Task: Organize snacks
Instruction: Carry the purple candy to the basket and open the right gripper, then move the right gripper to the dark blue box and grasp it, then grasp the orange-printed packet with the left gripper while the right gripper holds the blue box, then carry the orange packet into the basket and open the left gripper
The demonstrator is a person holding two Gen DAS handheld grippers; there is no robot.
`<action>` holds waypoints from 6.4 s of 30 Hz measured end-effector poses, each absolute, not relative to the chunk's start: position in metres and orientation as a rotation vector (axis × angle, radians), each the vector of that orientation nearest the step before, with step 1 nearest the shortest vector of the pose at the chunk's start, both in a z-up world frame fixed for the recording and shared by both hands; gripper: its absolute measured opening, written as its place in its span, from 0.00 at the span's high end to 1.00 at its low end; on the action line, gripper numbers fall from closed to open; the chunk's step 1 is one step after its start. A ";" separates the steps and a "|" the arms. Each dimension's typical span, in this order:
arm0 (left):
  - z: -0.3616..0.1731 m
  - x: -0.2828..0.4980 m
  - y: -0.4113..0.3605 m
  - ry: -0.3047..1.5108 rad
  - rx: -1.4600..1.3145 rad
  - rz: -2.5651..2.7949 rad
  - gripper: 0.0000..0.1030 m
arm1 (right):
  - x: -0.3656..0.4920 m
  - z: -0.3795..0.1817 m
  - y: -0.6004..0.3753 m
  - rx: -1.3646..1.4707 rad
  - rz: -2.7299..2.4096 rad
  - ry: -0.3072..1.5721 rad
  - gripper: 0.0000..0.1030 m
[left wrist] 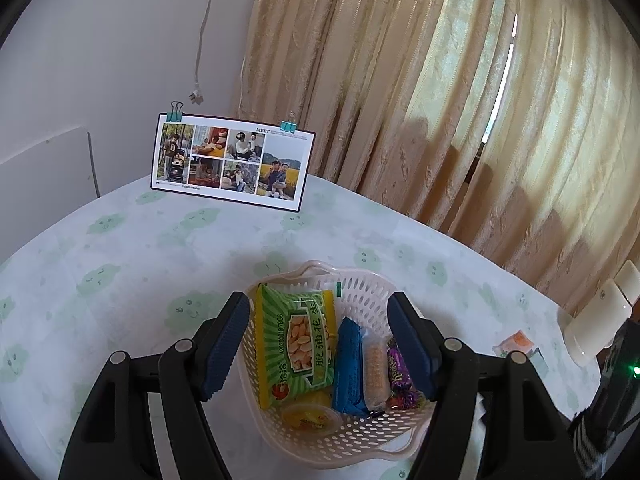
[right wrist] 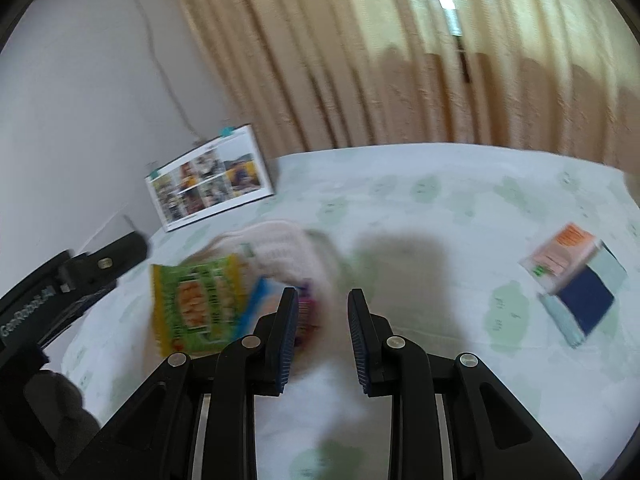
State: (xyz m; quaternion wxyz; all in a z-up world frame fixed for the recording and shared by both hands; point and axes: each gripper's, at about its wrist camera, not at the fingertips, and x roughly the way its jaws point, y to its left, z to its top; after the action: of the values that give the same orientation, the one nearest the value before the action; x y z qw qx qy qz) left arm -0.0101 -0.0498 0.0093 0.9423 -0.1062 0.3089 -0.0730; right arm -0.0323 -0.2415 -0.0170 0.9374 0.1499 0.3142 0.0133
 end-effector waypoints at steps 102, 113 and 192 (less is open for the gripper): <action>-0.007 -0.037 -0.129 0.566 0.056 -0.312 0.29 | -0.117 -0.066 -0.469 0.402 -0.537 0.745 0.50; -0.003 -0.047 -0.198 0.602 0.176 -0.411 0.29 | -0.165 -0.067 -0.482 0.501 -0.505 0.696 0.50; -0.057 -0.002 -0.355 0.760 0.358 -0.779 0.68 | -0.142 -0.074 -0.454 0.351 -0.472 0.805 0.42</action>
State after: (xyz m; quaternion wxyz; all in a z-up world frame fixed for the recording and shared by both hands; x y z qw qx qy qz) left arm -0.0023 -0.3554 -0.0568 0.8405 0.1695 0.3594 -0.3684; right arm -0.1419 -0.4539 -0.0741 0.8784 0.1683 0.3859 -0.2261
